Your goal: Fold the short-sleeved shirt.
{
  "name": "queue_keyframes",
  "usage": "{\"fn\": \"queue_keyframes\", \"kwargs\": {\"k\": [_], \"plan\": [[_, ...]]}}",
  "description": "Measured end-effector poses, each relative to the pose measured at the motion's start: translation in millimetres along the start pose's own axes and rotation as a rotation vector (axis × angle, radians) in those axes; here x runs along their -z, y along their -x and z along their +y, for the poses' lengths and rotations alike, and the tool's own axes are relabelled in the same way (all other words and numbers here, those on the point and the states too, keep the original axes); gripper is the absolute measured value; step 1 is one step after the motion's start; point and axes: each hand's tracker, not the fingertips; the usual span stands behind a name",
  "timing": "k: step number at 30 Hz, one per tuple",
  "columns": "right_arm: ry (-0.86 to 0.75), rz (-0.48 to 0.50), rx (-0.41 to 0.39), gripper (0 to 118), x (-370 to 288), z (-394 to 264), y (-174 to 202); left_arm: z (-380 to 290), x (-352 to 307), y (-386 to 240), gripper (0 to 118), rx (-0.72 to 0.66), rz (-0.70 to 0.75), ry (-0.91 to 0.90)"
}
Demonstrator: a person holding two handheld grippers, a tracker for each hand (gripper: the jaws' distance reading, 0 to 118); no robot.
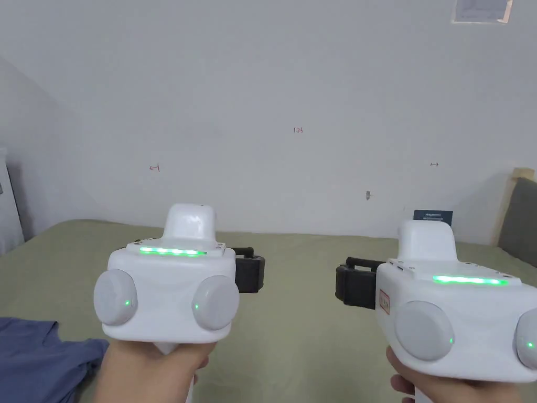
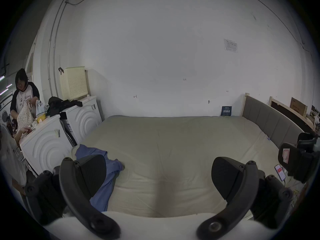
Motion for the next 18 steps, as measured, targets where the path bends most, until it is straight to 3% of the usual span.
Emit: {"fn": "queue_keyframes", "kwargs": {"k": [4,12,18], "plan": [[-0.024,0.05,-0.015,118,-7,-7,5,-1,-6,0,118,-0.003,-0.003,-0.032],[-0.112,0.044,-0.038,118,-22,-10,7,-1,-16,9,118,-0.11,-0.059,-0.105],[-0.131,0.052,0.061,118,-29,-5,-6,-2,-21,6,118,-0.058,-0.009,-0.111]]}}
